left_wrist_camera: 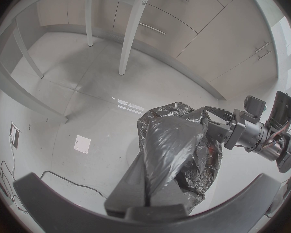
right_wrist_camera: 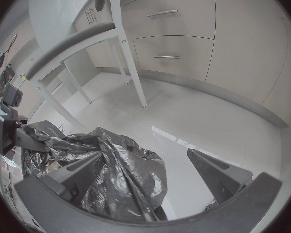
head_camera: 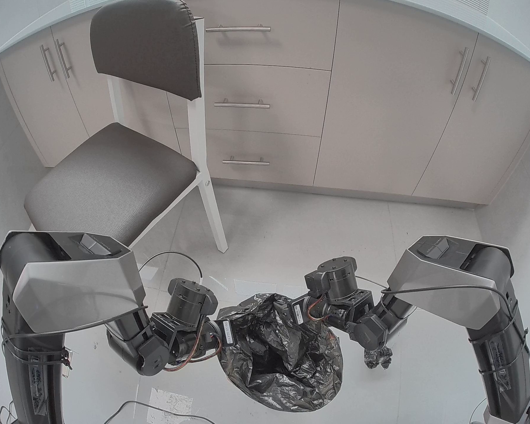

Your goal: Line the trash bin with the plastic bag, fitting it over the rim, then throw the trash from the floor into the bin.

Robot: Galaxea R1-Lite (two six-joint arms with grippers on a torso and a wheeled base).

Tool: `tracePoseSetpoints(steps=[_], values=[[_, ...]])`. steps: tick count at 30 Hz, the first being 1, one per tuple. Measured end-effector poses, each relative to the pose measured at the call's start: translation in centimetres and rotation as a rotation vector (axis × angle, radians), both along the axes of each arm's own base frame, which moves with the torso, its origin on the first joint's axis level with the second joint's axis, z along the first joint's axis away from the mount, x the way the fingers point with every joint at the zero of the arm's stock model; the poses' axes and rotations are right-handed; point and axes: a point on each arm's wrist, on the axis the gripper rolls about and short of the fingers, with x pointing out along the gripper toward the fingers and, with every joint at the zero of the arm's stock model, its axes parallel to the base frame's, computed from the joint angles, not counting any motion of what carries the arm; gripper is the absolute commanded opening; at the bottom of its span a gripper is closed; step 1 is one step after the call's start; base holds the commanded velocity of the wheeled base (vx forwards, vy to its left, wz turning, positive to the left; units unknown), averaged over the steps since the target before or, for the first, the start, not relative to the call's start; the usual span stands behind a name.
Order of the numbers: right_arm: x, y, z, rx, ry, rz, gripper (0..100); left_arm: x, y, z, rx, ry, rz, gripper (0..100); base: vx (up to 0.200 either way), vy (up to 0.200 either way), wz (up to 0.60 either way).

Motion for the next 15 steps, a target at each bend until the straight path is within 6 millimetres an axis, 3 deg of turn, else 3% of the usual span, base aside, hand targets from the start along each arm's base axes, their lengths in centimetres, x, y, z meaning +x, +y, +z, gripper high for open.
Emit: tracePoseSetpoints(steps=[5, 6, 15], values=[[0.22, 0.04, -0.02, 0.002, -0.002, -0.003, 100, -0.01, 0.0, -0.09, 0.004, 0.0, 0.001, 0, 0.0, 0.0, 0.0], [0.24, 0.01, -0.03, 0.001, -0.002, -0.004, 100, -0.01, -0.01, -0.11, 0.005, 0.0, 0.001, 100, 0.0, 0.0, 0.0], [0.15, -0.04, -0.19, -0.001, 0.002, -0.004, 100, 0.26, -0.08, -0.53, 0.034, -0.002, 0.02, 100, 0.0, 0.0, 0.0]])
